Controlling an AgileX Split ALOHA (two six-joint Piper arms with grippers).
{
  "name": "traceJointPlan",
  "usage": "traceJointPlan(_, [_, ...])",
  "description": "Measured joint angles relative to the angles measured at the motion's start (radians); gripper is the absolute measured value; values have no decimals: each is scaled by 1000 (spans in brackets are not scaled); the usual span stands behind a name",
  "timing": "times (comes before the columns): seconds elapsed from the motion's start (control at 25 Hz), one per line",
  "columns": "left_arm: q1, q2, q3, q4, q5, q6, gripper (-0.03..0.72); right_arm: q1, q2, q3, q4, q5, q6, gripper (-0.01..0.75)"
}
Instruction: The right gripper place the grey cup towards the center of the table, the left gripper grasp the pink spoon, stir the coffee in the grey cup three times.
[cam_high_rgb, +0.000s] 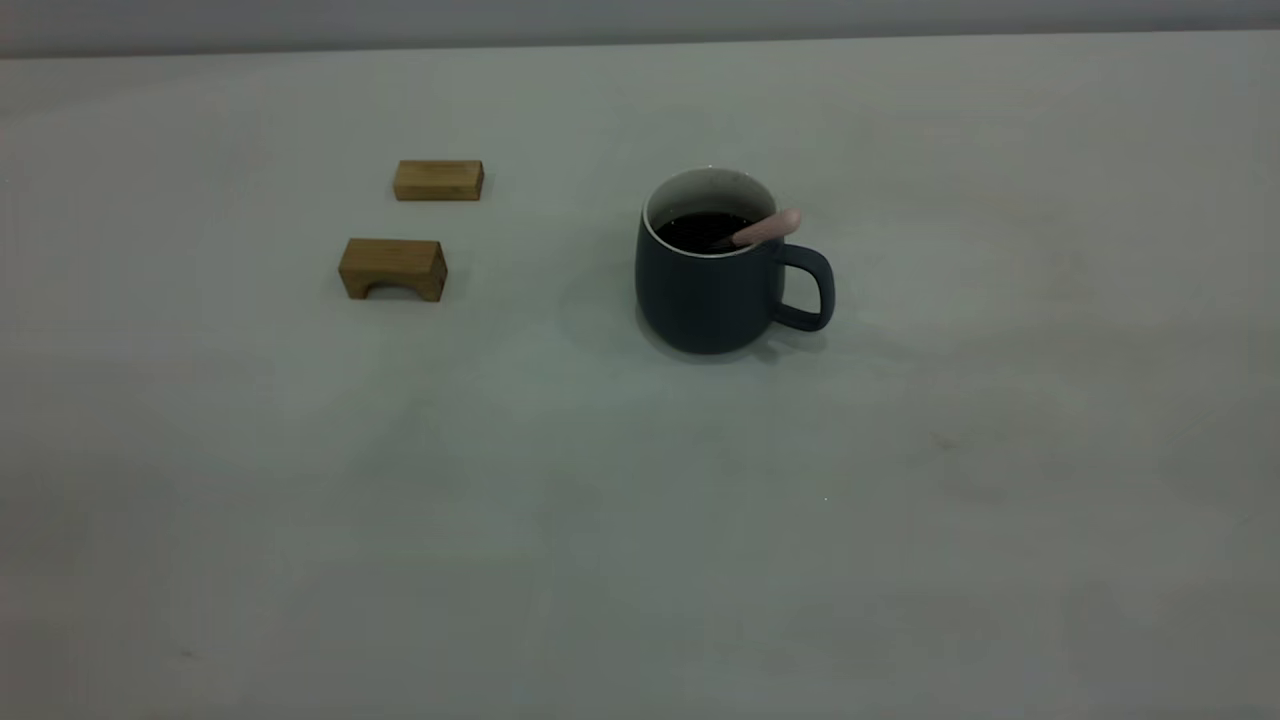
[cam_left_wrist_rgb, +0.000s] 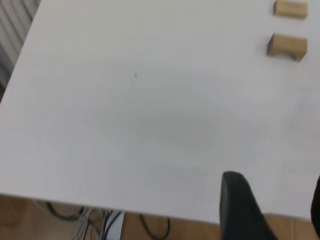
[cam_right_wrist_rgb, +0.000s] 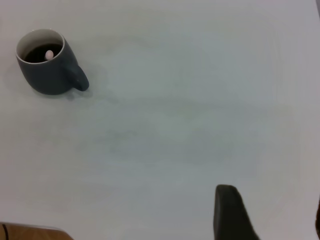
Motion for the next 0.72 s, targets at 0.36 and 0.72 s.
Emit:
traceJointPlan(0.36, [1, -21, 2, -39, 5, 99, 421, 0, 0, 0, 0, 0, 0, 441])
traceJointPlan(0.72, [1, -21, 2, -39, 5, 104, 421, 0, 0, 0, 0, 0, 0, 441])
